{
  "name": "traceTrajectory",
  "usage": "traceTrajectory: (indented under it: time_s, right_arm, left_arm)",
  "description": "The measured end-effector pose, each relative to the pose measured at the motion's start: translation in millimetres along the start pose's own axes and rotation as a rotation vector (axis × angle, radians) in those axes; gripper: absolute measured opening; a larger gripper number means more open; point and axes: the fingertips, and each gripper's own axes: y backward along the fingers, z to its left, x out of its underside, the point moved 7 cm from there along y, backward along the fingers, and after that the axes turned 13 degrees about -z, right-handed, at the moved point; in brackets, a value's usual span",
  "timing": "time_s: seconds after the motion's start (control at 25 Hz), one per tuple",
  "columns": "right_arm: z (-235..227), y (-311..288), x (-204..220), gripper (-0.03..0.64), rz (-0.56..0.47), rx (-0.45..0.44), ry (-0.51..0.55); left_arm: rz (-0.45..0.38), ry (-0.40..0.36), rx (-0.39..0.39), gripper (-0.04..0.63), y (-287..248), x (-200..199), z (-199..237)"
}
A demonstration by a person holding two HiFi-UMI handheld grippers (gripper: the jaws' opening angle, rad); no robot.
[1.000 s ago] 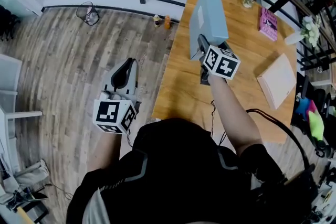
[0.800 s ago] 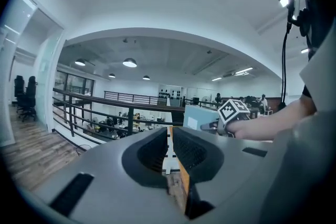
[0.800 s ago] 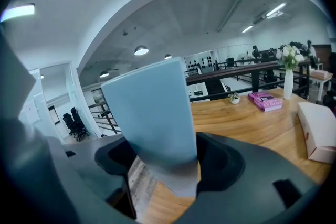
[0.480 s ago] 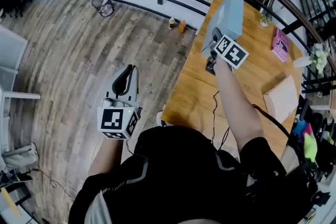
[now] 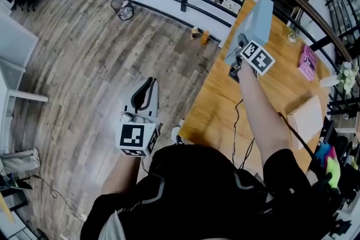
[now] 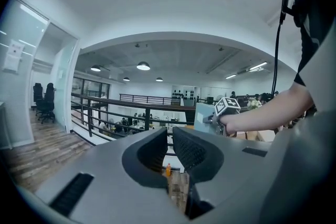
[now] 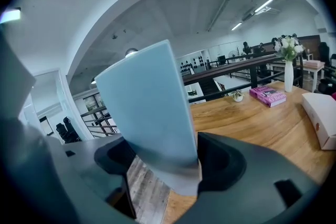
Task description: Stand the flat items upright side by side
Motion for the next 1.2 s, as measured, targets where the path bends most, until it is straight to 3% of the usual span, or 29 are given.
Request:
traceTrajectory:
  time_s: [0.16, 0.4, 0.64, 0.84, 1.2]
  right_arm:
    - [1.0, -0.3, -0.2, 0.364, 0.031, -0.034, 0.042]
    - [-2.5, 9.4, -6.7, 0.426, 0.042, -0.151, 0.032]
    - [-15.3, 70.3, -28.3, 0.451, 0.018, -0.278, 0.054]
    - [-29.7, 128.0, -53.7, 0.451, -0.057, -0.357, 0.102]
    - [-82.9, 218.9, -104.0, 0.451, -0.180, -0.305, 0.258]
  left_arm:
    - [0.004, 0.011, 0.015, 0.052, -0.3, -2.9, -5.1]
    - [0.003, 0.011, 0.017, 0.052, -3.2, -8.3, -7.5]
    - [-0.050, 0.066, 0.060, 0.053, -23.8, -17.3, -22.8]
    - [-0.072, 0.037, 0.189, 0.053, -50.5, -20.7, -51.0]
    - [-0.100, 0.060, 0.375, 0.053, -78.4, -36.2, -105.9]
